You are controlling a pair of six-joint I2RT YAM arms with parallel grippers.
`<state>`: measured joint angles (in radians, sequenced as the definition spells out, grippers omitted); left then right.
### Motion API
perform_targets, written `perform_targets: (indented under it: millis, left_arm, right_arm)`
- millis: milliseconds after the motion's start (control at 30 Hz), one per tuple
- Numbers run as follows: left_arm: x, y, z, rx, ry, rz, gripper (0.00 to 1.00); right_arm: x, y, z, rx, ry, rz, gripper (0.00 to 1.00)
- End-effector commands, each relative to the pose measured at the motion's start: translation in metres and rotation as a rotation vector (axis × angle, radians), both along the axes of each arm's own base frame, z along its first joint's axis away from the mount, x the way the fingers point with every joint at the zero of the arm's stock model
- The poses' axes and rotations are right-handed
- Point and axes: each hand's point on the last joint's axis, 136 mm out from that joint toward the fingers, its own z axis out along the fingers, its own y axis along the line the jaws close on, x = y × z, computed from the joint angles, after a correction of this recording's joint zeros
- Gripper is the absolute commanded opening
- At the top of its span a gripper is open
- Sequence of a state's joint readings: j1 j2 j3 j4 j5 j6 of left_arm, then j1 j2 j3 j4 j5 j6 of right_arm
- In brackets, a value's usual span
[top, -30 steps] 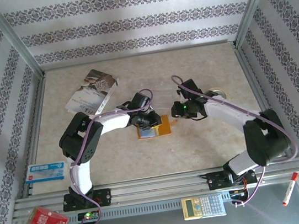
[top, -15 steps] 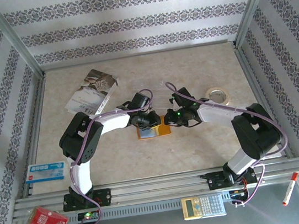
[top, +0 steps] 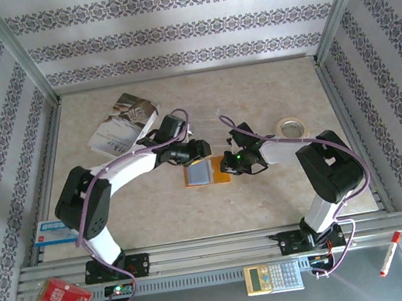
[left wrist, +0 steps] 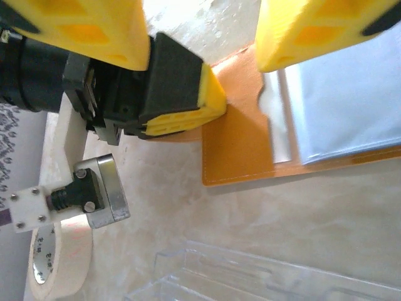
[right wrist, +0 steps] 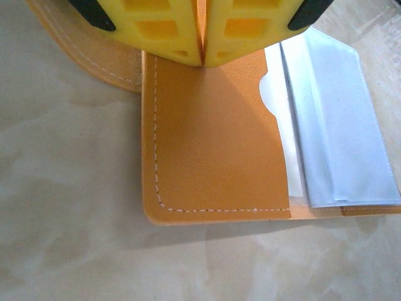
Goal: Take the credit cards out of the card holder
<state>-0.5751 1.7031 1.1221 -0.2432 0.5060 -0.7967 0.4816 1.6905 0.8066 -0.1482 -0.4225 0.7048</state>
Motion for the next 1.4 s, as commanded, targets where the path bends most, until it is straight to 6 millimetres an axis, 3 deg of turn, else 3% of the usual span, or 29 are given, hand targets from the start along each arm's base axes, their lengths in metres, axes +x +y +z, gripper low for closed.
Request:
perform_targets:
  millis: [0,200,433,667,833,1367]
  left_arm:
    - [-0.023,0.044,-0.032,0.180,0.092,0.057,0.54]
    - [-0.028,0.048,-0.046,0.169,0.140,0.100,0.57]
    - [-0.023,0.042,-0.058,0.163,0.159,0.090,0.41]
    - [-0.024,0.041,-0.072,0.182,0.187,0.070,0.38]
    - [-0.024,0.035,-0.067,0.153,0.182,0.053,0.30]
    - [-0.018,0.009,-0.049,0.018,0.140,-0.037,0.28]
  right_arm:
    - [-0.007,-0.014,-0.021,-0.091,0.042,-0.014,0.15]
    - [-0.008,-0.014,-0.024,-0.106,0.048,-0.007,0.15]
    - [-0.010,-0.015,-0.026,-0.113,0.051,-0.004,0.15]
    - [-0.010,-0.016,-0.025,-0.123,0.050,-0.007,0.16]
    - [-0.011,-0.015,-0.029,-0.125,0.058,-0.002,0.16]
    - [-0.012,-0.014,-0.032,-0.132,0.068,0.000,0.16]
